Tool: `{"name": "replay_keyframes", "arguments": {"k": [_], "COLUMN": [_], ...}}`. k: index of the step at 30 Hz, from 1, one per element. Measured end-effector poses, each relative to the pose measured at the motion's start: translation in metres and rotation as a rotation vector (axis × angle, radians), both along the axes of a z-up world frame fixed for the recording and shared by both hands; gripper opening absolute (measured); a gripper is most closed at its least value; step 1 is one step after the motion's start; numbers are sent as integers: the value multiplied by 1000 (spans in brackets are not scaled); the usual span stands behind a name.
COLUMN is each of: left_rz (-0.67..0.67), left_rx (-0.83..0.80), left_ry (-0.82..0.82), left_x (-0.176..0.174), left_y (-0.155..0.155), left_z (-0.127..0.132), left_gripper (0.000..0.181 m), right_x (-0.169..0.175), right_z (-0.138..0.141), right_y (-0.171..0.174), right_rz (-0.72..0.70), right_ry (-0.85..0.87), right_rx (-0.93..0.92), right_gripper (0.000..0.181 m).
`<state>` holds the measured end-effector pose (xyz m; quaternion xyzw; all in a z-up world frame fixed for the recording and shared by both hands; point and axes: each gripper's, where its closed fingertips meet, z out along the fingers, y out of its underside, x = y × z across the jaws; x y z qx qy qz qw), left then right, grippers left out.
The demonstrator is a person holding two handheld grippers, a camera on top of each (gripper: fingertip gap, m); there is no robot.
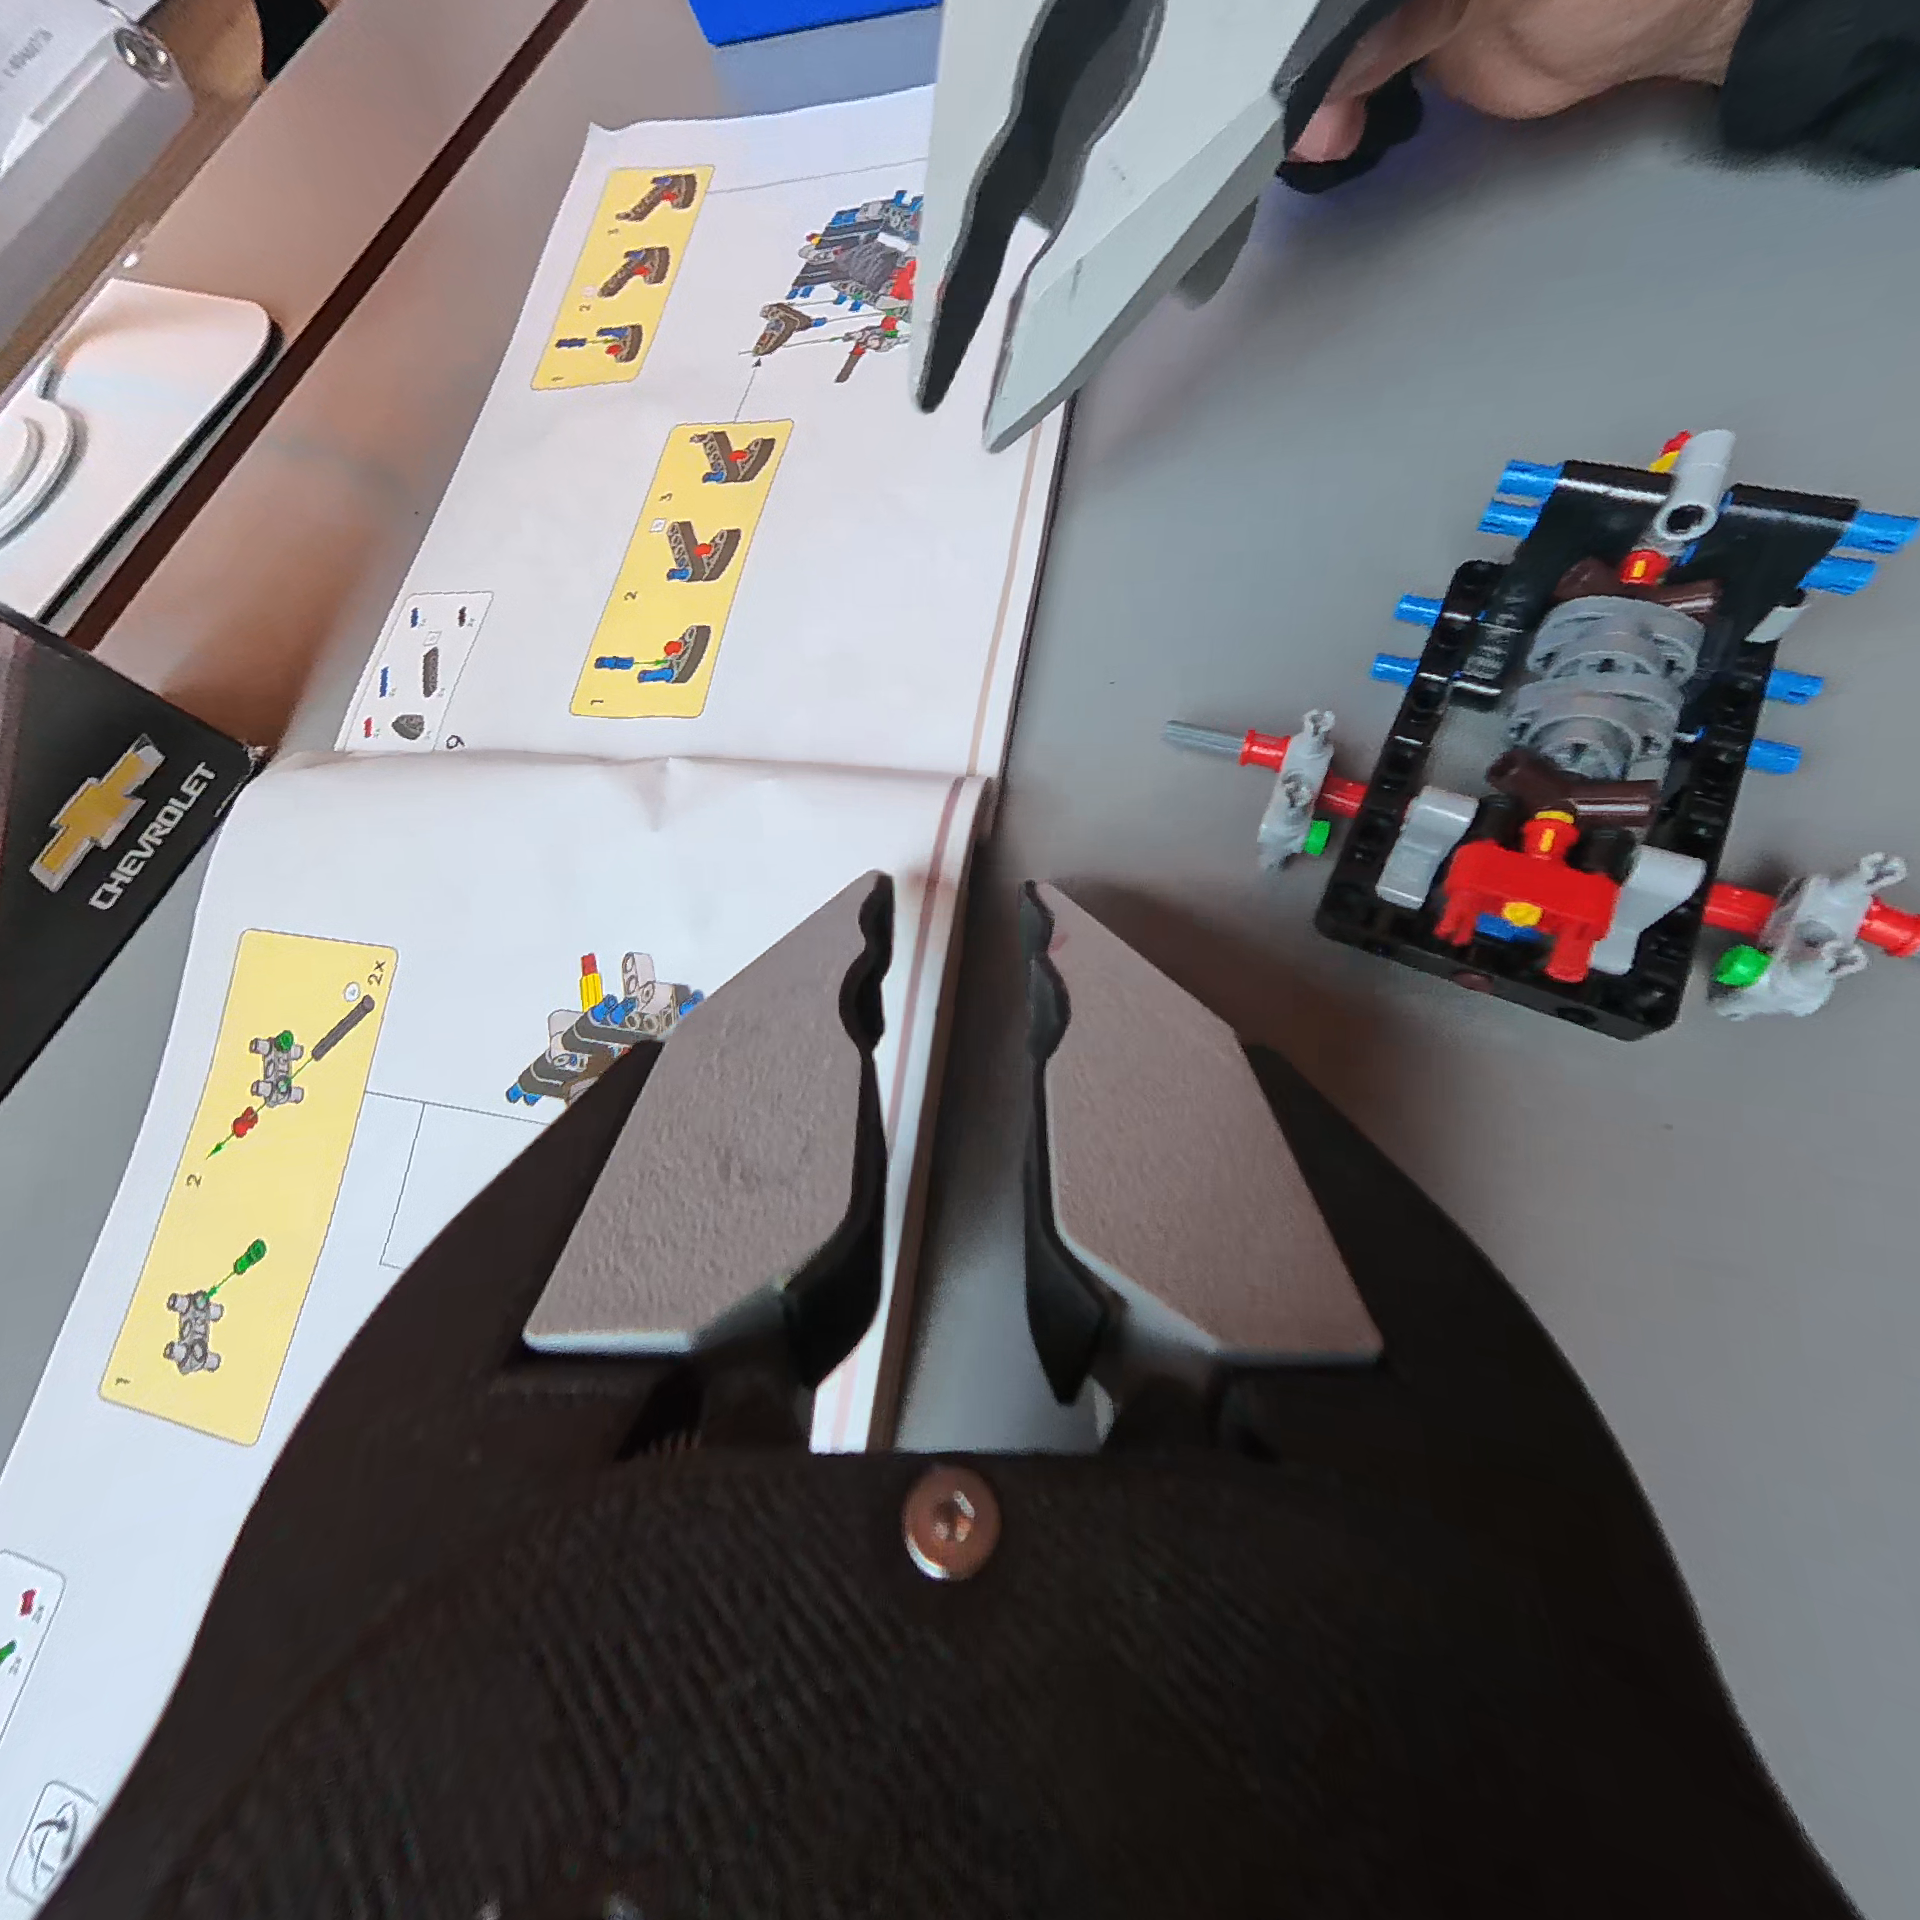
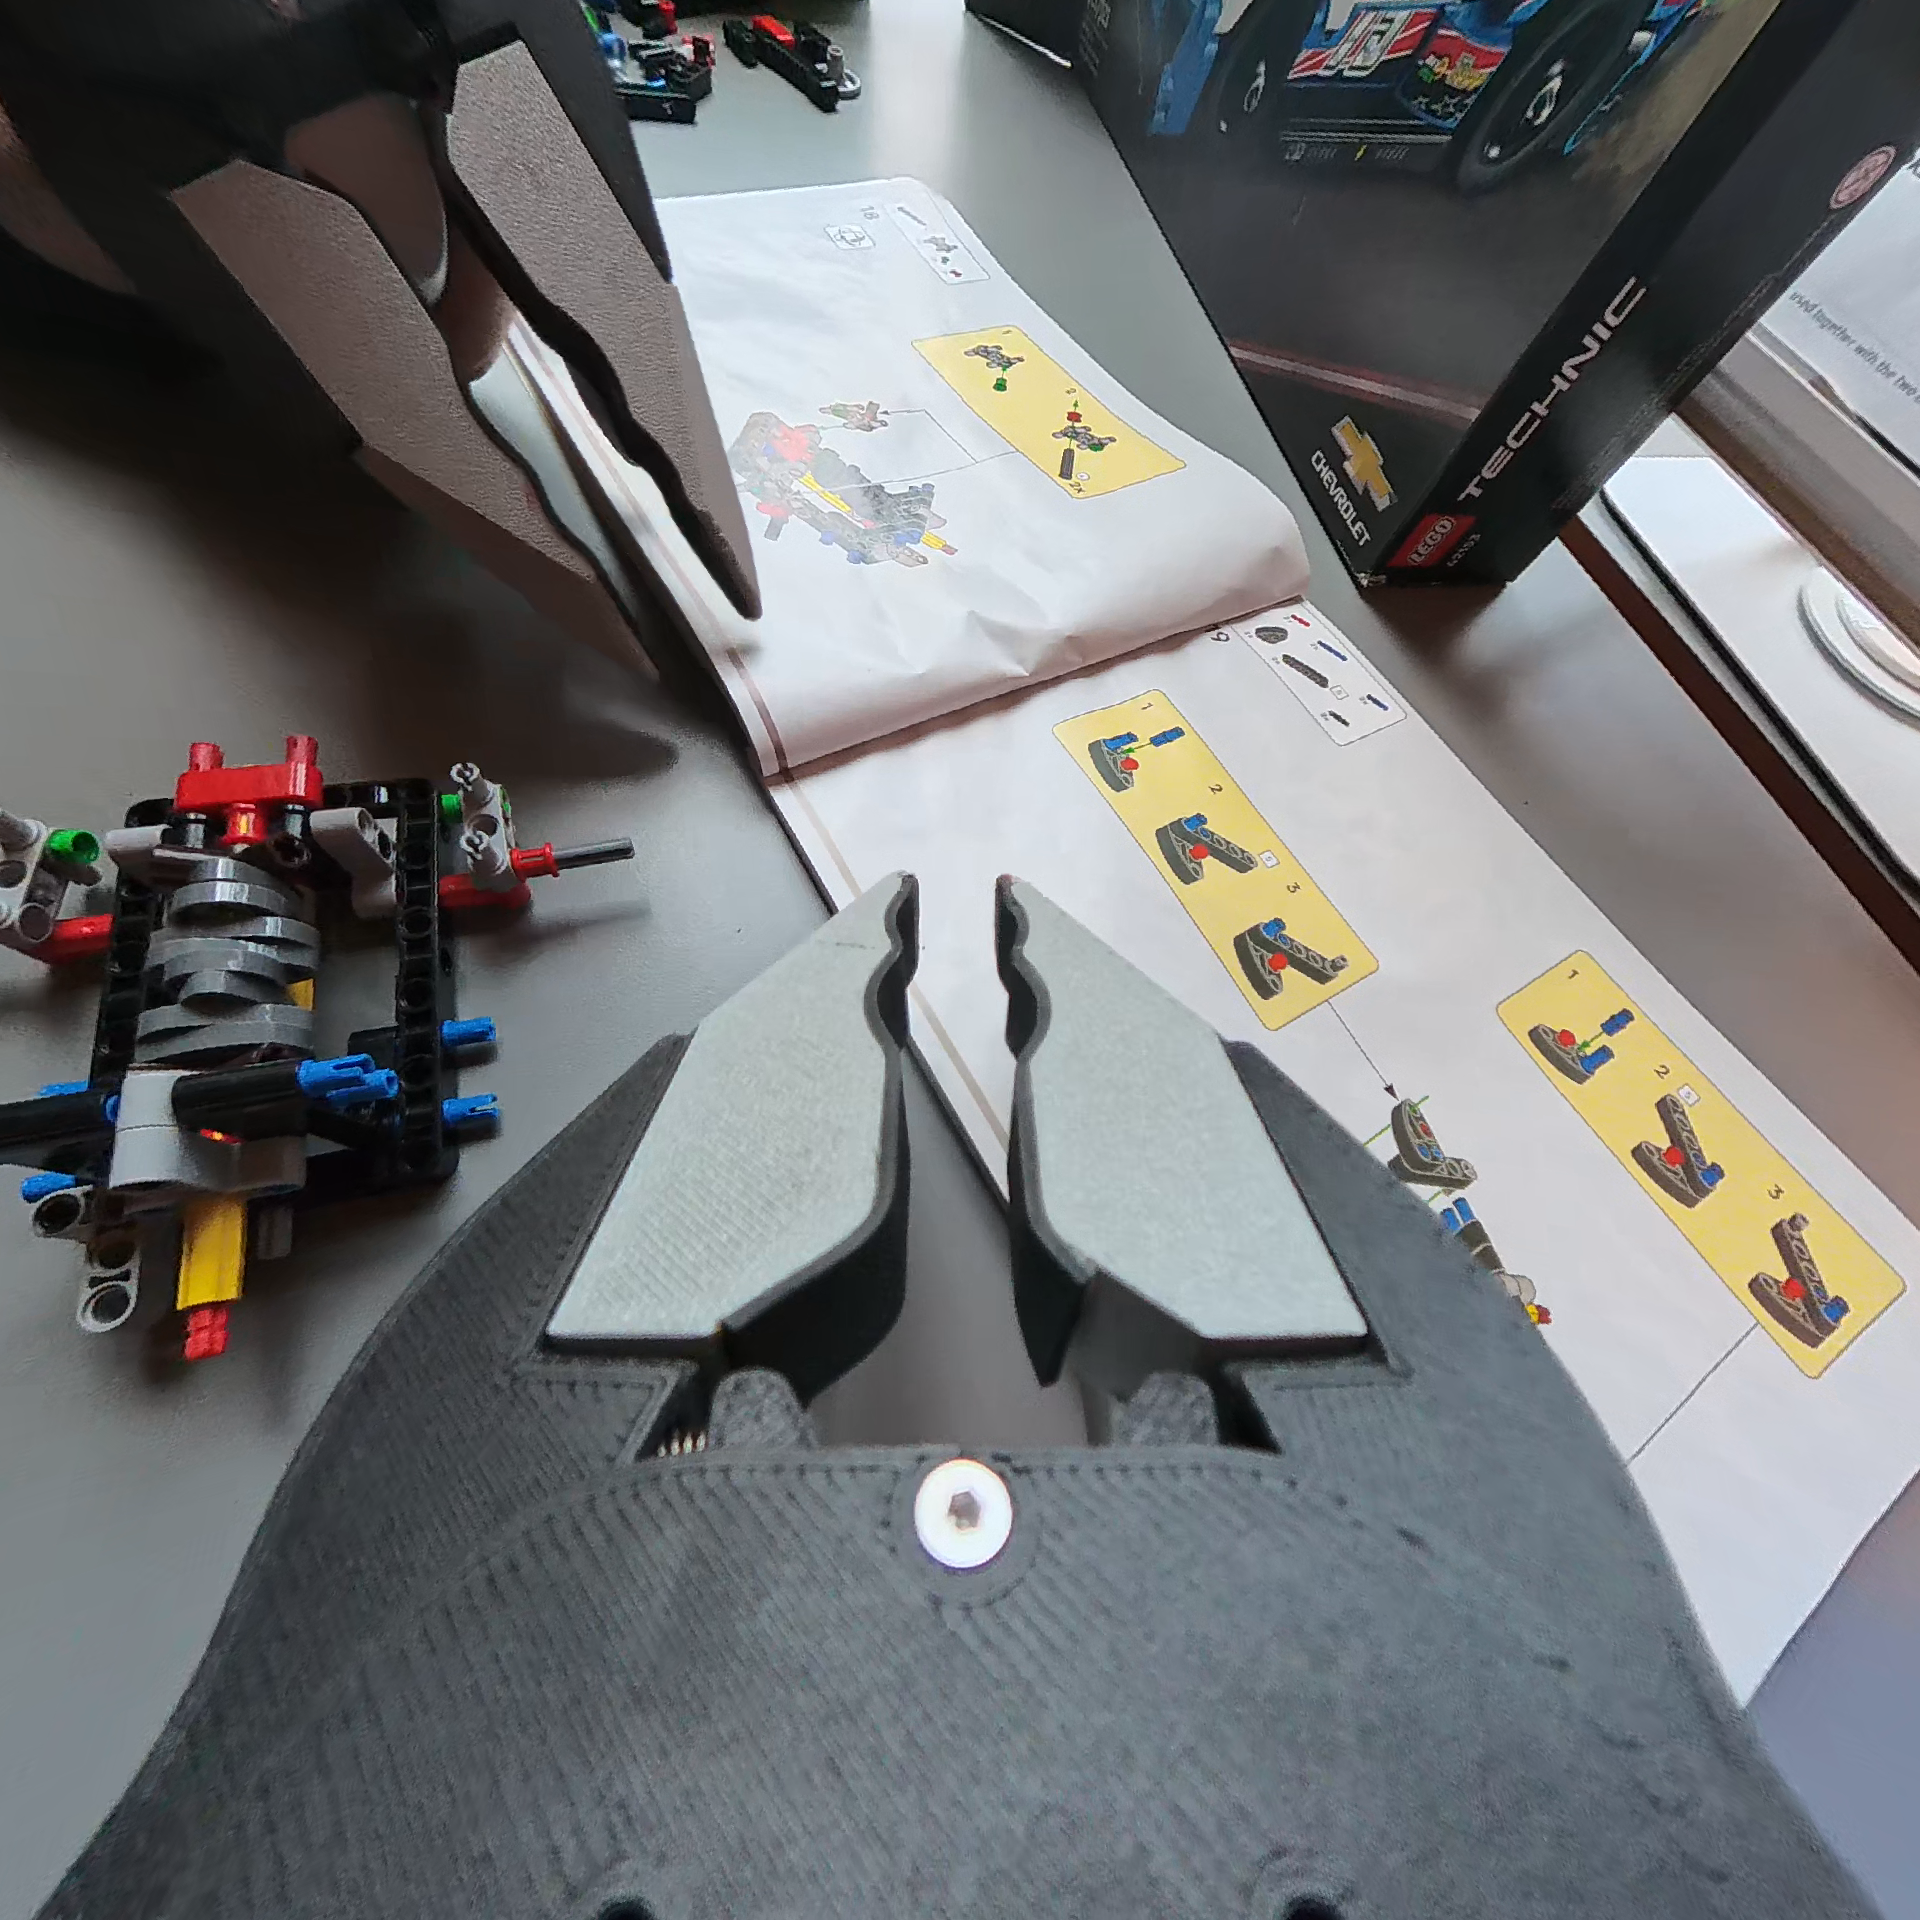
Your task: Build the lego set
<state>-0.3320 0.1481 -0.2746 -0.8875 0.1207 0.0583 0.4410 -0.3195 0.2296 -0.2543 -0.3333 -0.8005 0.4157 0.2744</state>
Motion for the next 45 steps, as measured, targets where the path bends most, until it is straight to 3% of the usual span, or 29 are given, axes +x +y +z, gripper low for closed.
{"name": "replay_keyframes", "arguments": {"k": [18,25,28,33,36,41,45], "left_rz": [23,62,121,327,478,678,774], "left_rx": [9,31,170,271,168,-126,-303], "left_ry": [-2,14,71,72,80,25,-41], "left_x": [-5,-15,-31,-79,-123,-186,-221], "left_y": [0,-2,-8,-57,-109,-196,-240], "left_z": [2,7,38,96,109,101,73], "left_gripper": [21,19,17,26,37,35,24], "right_x": [-3,-16,-19,-21,-22,-24,-25], "right_z": [-3,-7,-5,7,16,14,11], "right_y": [6,19,22,27,31,28,27], "right_rz": [-22,-120,-140,-167,-178,-174,-183], "right_ry": [-12,-42,-49,-13,29,18,26], "right_rx": [-3,-69,-108,-209,-242,-247,-192], "right_gripper": [14,52,62,78,78,78,74]}}
